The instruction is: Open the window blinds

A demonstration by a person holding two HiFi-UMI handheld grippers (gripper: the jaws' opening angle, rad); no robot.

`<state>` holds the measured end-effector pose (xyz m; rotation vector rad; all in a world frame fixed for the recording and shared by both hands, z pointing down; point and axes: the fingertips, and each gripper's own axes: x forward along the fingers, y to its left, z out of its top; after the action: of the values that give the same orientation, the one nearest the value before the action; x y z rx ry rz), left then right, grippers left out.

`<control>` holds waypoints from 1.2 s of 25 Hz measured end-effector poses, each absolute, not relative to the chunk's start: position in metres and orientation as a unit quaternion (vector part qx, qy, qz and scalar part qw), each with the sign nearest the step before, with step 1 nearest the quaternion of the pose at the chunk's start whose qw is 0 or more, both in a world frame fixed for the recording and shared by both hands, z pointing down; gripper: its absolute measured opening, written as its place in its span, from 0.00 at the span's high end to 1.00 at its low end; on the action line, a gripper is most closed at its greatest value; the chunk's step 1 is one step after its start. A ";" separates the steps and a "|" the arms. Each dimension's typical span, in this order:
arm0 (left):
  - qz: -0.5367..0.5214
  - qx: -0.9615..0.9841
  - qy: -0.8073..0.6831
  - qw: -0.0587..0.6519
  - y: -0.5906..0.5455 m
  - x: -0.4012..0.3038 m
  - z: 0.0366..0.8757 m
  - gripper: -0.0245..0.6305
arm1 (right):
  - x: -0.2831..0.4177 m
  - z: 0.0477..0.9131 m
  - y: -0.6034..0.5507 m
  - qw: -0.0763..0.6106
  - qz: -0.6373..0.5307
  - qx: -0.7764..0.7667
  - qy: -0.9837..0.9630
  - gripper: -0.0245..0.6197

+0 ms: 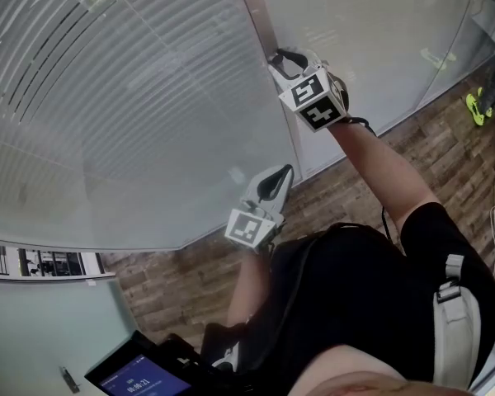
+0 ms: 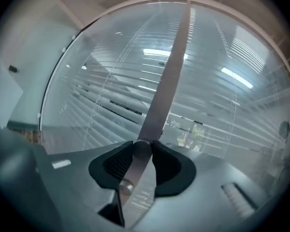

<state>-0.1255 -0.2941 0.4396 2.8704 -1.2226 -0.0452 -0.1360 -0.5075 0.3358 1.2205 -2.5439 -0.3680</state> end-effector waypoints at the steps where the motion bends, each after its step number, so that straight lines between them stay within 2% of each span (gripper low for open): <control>1: -0.014 0.920 -0.391 0.011 -0.294 -0.126 0.440 0.96 | -0.137 0.337 -0.508 0.132 -0.104 0.423 -0.890 0.76; 6: -0.014 0.920 -0.391 0.013 -0.295 -0.126 0.440 0.96 | -0.134 0.343 -0.515 0.069 -0.007 0.418 -0.906 0.75; 13: -0.011 0.917 -0.399 0.011 -0.296 -0.133 0.439 0.96 | -0.134 0.345 -0.518 0.015 0.063 0.414 -0.908 0.75; 30: 0.000 0.921 -0.389 0.013 -0.293 -0.125 0.440 0.96 | -0.128 0.343 -0.514 0.008 0.049 0.421 -0.906 0.75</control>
<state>-0.1245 -0.2933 0.4399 2.8714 -1.2117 -0.0008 -0.1279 -0.5140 0.3434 1.3147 -2.8320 0.1527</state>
